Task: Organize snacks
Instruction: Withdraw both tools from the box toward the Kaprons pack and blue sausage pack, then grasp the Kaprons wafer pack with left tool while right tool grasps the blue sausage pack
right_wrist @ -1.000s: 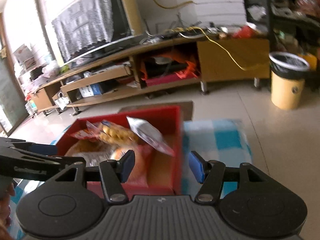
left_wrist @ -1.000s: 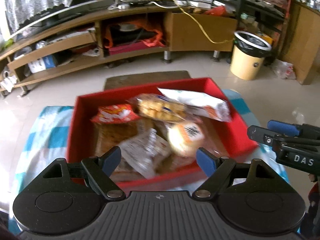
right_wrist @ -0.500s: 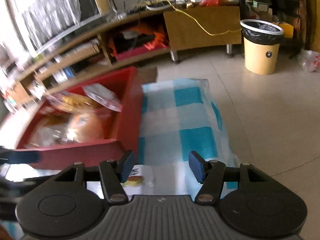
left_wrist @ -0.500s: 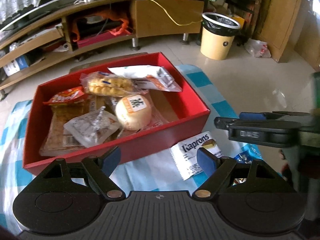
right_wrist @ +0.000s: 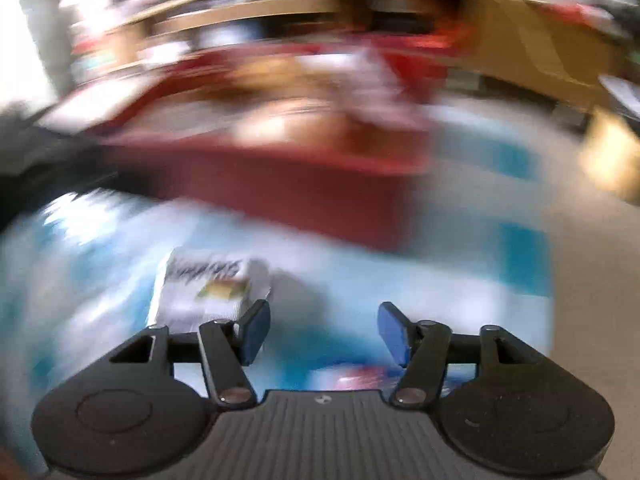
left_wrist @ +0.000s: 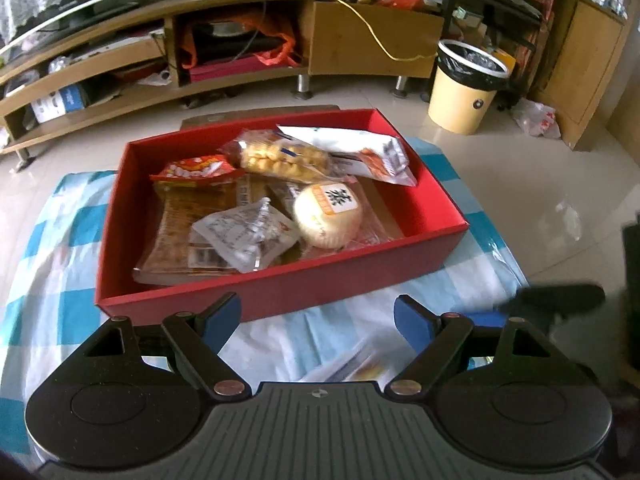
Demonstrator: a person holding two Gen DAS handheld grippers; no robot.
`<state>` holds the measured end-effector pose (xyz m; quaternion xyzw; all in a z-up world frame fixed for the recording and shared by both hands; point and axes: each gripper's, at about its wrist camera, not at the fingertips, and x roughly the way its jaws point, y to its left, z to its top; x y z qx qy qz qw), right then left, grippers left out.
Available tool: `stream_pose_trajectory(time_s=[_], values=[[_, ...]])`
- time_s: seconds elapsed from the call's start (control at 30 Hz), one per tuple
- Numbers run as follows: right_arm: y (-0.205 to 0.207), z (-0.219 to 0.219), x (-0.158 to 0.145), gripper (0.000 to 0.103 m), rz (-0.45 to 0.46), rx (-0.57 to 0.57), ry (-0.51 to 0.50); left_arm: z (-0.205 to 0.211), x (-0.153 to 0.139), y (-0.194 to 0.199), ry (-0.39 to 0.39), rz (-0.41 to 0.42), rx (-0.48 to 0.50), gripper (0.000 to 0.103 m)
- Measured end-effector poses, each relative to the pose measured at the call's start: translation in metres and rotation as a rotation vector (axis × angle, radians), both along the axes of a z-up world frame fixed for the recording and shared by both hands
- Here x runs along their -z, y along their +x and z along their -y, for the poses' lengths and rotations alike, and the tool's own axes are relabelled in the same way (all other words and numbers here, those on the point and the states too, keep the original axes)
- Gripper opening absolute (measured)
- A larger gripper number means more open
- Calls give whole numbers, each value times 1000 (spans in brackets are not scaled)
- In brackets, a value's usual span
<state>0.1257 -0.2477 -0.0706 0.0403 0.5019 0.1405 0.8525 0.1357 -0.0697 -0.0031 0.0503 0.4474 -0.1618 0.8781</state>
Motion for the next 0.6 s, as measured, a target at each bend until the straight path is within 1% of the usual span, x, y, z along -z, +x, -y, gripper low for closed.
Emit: stream_pose_trajectory(time_s=[0.03,0.07,0.1,0.13,0.17,0.23,0.33,0.4,0.47,0.53,0.6], values=[[-3,0,-5,55,2,0,54,-3,0,-1,-4,-3,-3,89],[-5,6,-11,55,10,29,106,-5,0,-2,-7,-8,5,89],[-5,15,-16,55,17,80,152,-6,0,-4,-7,-12,22,89],[-5,24,-18,56,20,125,172,-7,1,-8,-1,-16,54,89],[-6,32,-21,56,27,170,167,-6,2,-12,5,-20,87,89],[-11,39,-21,56,33,204,133,-4,9,-20,29,-34,166,90],[-23,44,-17,56,21,230,83,1,21,-34,136,-29,323,90],[-25,50,-13,56,-2,248,93,2,29,-40,194,-35,417,90],[-20,51,-11,56,-15,261,91,1,39,-42,205,-60,484,90],[-15,53,-9,56,-23,274,92,0,48,-39,208,-61,521,90],[-12,56,-6,56,-35,278,100,2,59,-31,203,-82,537,90]])
